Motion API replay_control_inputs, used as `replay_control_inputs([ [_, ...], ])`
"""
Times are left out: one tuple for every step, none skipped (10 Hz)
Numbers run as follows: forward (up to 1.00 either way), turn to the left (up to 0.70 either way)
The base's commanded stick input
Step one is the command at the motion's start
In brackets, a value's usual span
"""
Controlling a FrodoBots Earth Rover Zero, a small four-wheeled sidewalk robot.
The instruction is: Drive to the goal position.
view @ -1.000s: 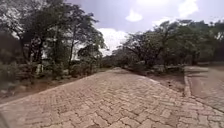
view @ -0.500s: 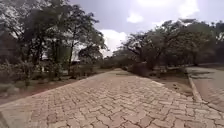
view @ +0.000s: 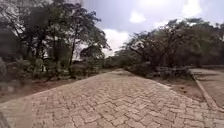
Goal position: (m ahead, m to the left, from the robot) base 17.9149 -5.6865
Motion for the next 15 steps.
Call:
replay_control_inputs([
  [0.7,0.0],
  [0.7,0.0],
  [0.7,-0.1],
  [0.7,-0.25],
  [0.7,-0.35],
  [0.7,-0.35],
  [0.7,0.0],
  [0.7,0.0],
  [0.7,-0.02],
  [0.7,-0.07],
  [0.7,-0.35],
  [0.7,-0.35],
  [0.7,0.0],
  [0.7,0.0],
  [0.7,0.0],
])
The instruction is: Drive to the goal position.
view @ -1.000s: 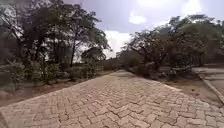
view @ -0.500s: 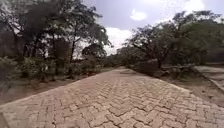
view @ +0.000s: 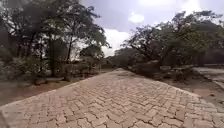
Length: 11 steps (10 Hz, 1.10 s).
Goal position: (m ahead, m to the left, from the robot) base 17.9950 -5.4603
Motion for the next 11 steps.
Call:
replay_control_inputs([
  [0.7,0.0],
  [0.7,0.0],
  [0.7,0.0],
  [0.7,-0.35],
  [0.7,-0.35],
  [0.7,-0.26],
  [0.7,-0.07],
  [0.7,0.0],
  [0.7,0.0],
  [0.7,-0.12],
  [0.7,-0.3],
])
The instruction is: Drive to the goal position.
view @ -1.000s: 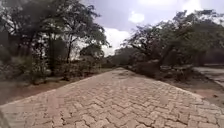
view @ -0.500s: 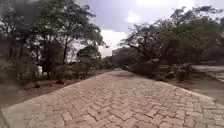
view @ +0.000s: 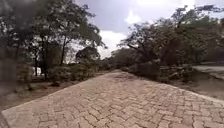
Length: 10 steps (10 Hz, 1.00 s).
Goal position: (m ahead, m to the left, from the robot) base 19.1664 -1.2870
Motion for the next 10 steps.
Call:
replay_control_inputs([
  [0.7,-0.35],
  [0.7,-0.35],
  [0.7,0.0],
  [0.7,0.0],
  [0.7,0.0],
  [0.7,0.0],
  [0.7,0.0],
  [0.7,0.0],
  [0.7,0.0],
  [0.7,0.0],
])
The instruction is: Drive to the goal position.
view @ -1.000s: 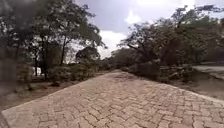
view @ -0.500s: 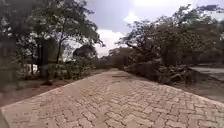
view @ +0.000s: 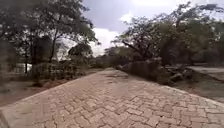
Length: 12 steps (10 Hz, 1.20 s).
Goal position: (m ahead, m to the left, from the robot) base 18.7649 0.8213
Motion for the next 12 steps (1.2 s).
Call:
replay_control_inputs([
  [0.7,0.0],
  [0.7,0.0],
  [0.7,0.0],
  [0.7,0.0],
  [0.7,0.0],
  [0.7,0.0],
  [0.7,0.0],
  [0.7,0.0],
  [0.7,0.0],
  [0.7,0.0],
  [0.7,0.0],
  [0.7,0.0],
])
